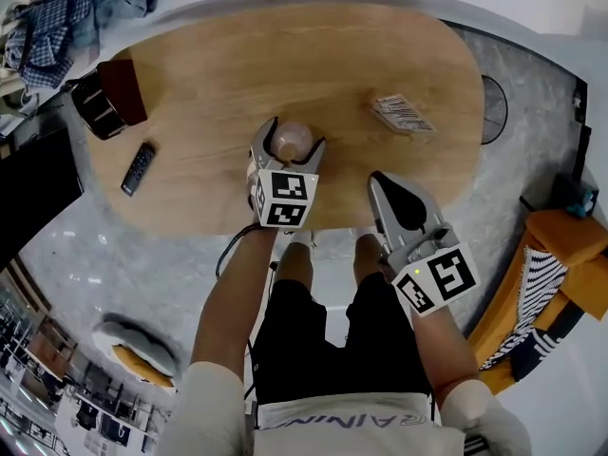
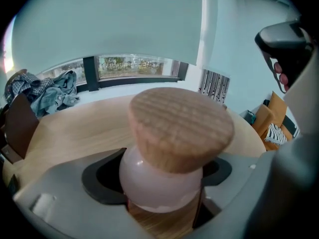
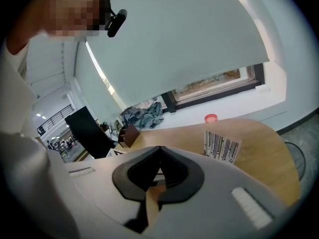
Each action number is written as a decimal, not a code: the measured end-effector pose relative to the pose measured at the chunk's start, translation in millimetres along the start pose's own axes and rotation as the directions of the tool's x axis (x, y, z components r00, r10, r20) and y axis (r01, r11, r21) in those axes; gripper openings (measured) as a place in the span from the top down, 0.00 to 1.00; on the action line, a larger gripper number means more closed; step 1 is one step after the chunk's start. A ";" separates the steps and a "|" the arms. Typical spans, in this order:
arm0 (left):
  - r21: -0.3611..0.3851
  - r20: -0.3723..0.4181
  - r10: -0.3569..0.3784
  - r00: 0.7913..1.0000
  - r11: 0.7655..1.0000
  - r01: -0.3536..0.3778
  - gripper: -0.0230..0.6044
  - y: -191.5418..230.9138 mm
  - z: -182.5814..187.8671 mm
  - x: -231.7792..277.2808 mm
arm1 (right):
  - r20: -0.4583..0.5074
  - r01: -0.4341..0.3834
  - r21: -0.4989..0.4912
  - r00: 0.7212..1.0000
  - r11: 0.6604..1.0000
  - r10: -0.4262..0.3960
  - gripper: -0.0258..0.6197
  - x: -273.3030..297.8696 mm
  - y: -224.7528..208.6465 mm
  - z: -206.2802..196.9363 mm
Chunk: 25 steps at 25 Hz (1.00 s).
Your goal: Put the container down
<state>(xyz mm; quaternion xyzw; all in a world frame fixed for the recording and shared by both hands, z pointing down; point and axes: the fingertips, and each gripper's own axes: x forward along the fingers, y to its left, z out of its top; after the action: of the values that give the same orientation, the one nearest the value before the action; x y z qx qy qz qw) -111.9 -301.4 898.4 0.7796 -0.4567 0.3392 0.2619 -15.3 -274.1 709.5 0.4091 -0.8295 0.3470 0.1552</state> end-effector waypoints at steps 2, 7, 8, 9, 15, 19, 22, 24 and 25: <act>-0.003 0.002 0.001 1.000 1.000 -0.001 0.31 0.5 -0.3 1.3 | -0.002 0.008 0.008 1.000 1.000 -0.008 0.94 0.1 -3.5 -2.5; -0.008 -0.017 0.009 1.000 1.000 -0.010 0.31 1.2 -9.3 3.2 | -0.010 0.011 0.012 1.000 1.000 -0.011 0.94 -2.4 -5.0 -6.0; -0.002 -0.019 0.010 1.000 1.000 -0.010 0.31 0.9 -11.1 2.7 | -0.009 0.011 0.013 1.000 1.000 -0.011 0.94 -2.9 -5.0 -6.3; 0.005 -0.021 0.011 1.000 1.000 -0.011 0.31 0.6 -12.4 2.1 | -0.009 0.011 0.014 1.000 1.000 -0.010 0.94 -3.5 -5.2 -6.4; 0.027 -0.039 0.032 0.999 0.999 -0.031 0.31 -2.0 -14.4 3.5 | -0.017 0.012 0.014 1.000 1.000 -0.012 0.94 -8.2 -5.7 -10.4; 0.025 -0.024 0.041 0.999 0.999 -0.041 0.31 -0.9 -14.3 3.1 | -0.025 0.002 0.000 1.000 1.000 -0.002 0.94 -9.9 1.3 -13.7; 0.023 -0.024 0.037 0.999 0.999 -0.036 0.31 -1.7 -14.3 3.8 | -0.025 0.002 0.000 1.000 1.000 -0.002 0.94 -13.0 4.0 -16.1; 0.017 -0.015 0.022 1.000 1.000 -0.022 0.28 -3.6 -13.1 3.2 | -0.022 0.004 0.001 1.000 1.000 -0.004 0.94 -15.4 5.8 -17.3; 0.015 -0.008 0.014 1.000 1.000 -0.014 0.27 -4.9 -12.3 1.9 | -0.021 0.003 0.001 1.000 1.000 -0.003 0.94 -16.6 6.9 -18.0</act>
<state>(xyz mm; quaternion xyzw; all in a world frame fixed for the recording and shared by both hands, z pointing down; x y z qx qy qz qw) -110.4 -291.5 907.2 0.7770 -0.4586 0.3474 0.2556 -11.1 -249.0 710.2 0.4069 -0.8271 0.3513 0.1643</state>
